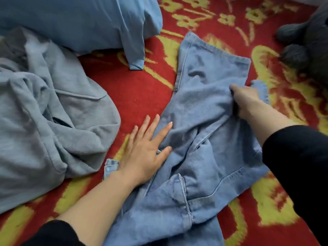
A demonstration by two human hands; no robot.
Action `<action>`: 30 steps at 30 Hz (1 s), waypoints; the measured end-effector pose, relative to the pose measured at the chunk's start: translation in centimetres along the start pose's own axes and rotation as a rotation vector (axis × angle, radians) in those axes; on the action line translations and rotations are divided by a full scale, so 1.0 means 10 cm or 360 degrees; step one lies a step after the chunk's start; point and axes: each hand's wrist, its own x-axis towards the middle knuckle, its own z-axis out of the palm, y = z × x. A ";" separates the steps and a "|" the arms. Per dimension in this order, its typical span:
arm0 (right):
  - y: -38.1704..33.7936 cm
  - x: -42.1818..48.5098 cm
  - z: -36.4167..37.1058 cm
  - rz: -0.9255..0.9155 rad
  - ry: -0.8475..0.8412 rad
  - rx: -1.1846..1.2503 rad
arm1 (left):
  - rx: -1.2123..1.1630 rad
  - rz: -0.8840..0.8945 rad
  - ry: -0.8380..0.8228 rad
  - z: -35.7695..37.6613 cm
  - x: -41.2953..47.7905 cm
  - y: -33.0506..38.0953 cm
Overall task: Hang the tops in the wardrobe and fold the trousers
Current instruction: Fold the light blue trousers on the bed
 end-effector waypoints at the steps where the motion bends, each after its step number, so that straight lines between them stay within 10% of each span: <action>1: -0.04 -0.05 0.02 -0.0044 0.0016 -0.0015 | -0.0025 -0.0007 0.0011 0.01 0.01 0.00; 9: 0.10 -0.79 -0.08 -0.0244 -0.0150 0.0216 | -0.0381 -0.0093 -0.0226 -0.20 0.10 0.06; 13: 0.34 -1.27 -0.14 -0.0474 -0.0366 -0.0542 | -0.1893 -0.0699 0.0023 -0.45 0.17 0.11; 16: 0.45 -1.37 -0.21 -0.0620 -0.0335 -0.1130 | -0.1645 -0.1017 0.0173 -0.44 0.05 0.08; 22: 0.38 -1.43 -0.25 -0.0686 -0.0319 -0.1315 | -0.1330 -0.0805 -0.0437 -0.54 0.07 0.45; 30: 0.33 -1.46 -0.30 -0.0632 -0.0409 -0.1337 | -0.1083 -0.0772 0.0155 -0.67 0.11 0.38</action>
